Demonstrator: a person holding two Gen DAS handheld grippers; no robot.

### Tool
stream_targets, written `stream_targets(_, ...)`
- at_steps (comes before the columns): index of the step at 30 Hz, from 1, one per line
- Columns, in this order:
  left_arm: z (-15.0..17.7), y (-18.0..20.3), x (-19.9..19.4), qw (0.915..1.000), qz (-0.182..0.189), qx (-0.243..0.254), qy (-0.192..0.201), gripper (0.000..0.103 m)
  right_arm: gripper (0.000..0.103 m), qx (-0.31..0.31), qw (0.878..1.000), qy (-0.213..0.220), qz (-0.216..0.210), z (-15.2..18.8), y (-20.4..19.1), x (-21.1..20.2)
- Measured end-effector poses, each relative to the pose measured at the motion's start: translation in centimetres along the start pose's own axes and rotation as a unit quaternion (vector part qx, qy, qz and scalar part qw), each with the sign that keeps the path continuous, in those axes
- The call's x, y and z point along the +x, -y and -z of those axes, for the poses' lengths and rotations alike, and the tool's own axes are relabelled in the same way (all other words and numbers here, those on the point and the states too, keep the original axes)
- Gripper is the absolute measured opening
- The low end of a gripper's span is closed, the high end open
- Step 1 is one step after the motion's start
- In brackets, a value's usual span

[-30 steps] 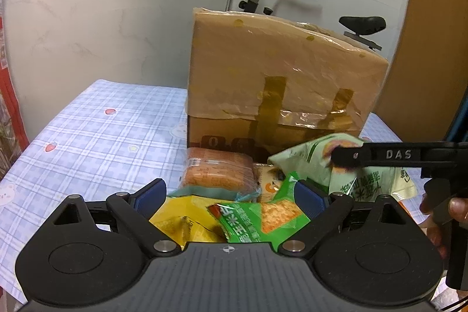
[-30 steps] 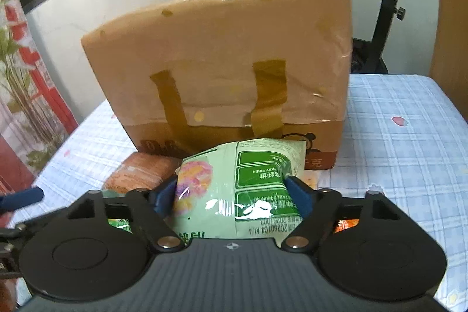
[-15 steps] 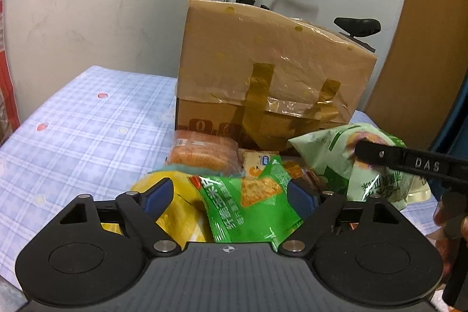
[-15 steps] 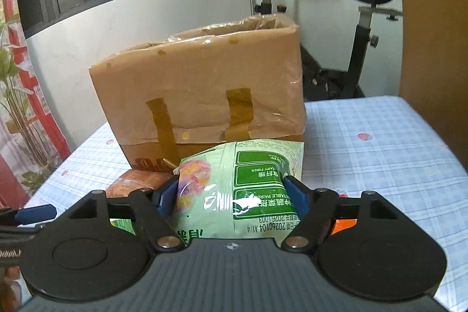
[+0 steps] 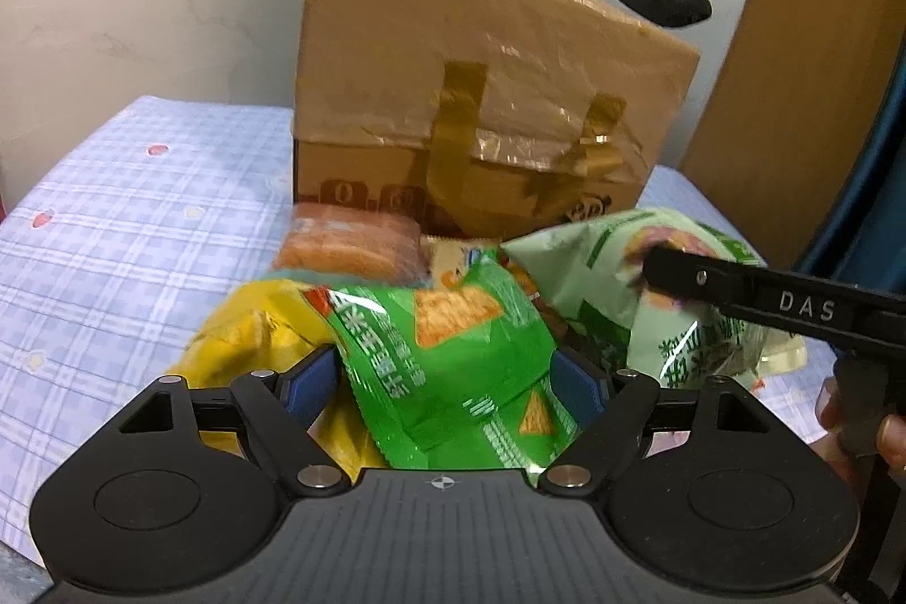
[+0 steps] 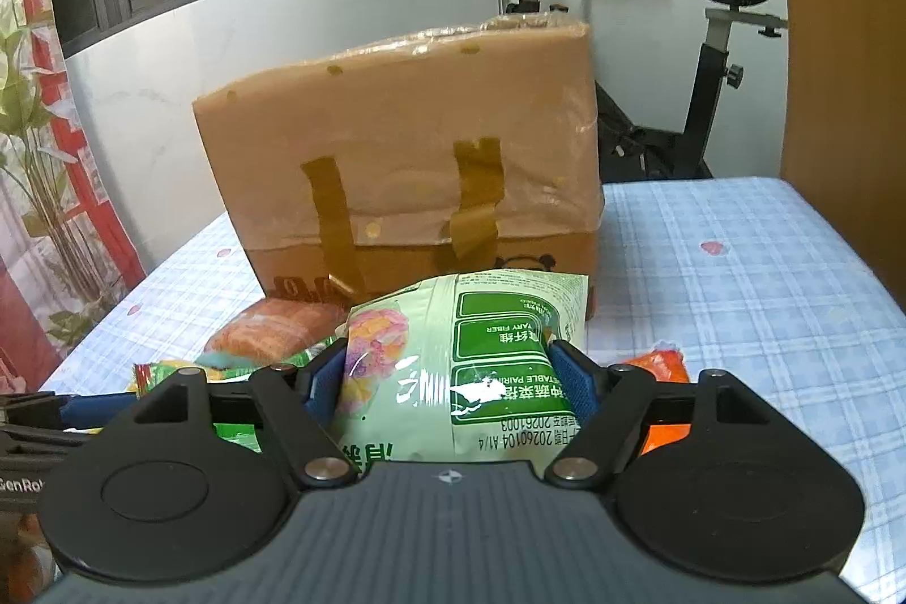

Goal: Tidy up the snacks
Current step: 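Lift the green bag with the left tool while the right tool lifts the pale green bag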

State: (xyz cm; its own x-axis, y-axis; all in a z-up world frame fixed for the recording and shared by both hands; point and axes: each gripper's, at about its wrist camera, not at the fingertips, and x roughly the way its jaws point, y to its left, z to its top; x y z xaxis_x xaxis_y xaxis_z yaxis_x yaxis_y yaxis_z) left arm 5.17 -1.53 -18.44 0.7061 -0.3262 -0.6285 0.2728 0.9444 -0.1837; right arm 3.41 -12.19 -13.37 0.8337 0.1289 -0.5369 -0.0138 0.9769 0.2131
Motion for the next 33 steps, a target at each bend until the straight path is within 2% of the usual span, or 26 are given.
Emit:
stream_targets(12,0.2,-0.1,1.8,0.9997,0.012,-0.006,-0.02,0.083,0.076,-0.008,1.0,-0.005,-0.007,0.3,-0.4,0.5)
stream_targets(16,0.2,-0.1,1.6,0.9997,0.015,-0.002,-0.017,0.075,0.075,-0.004,1.0,-0.005,-0.008,0.4,-0.4,0.6)
stream_targets(22,-0.2,-0.3,0.2,0.9998,0.017,-0.004,0.01,0.069,0.074,0.0,1.0,0.003,-0.007,0.1,-0.1,0.1)
stream_targets(28,-1.0,-0.7,-1.6,0.9989,0.002,-0.014,0.044,0.068,0.073,0.014,1.0,0.023,0.003,-0.6,0.7,-0.9)
stream_targets(33,-2.4,-0.8,-3.4,0.9967,-0.009,-0.002,0.081,0.068,0.073,0.015,0.999,0.042,0.006,-1.5,1.0,-2.0)
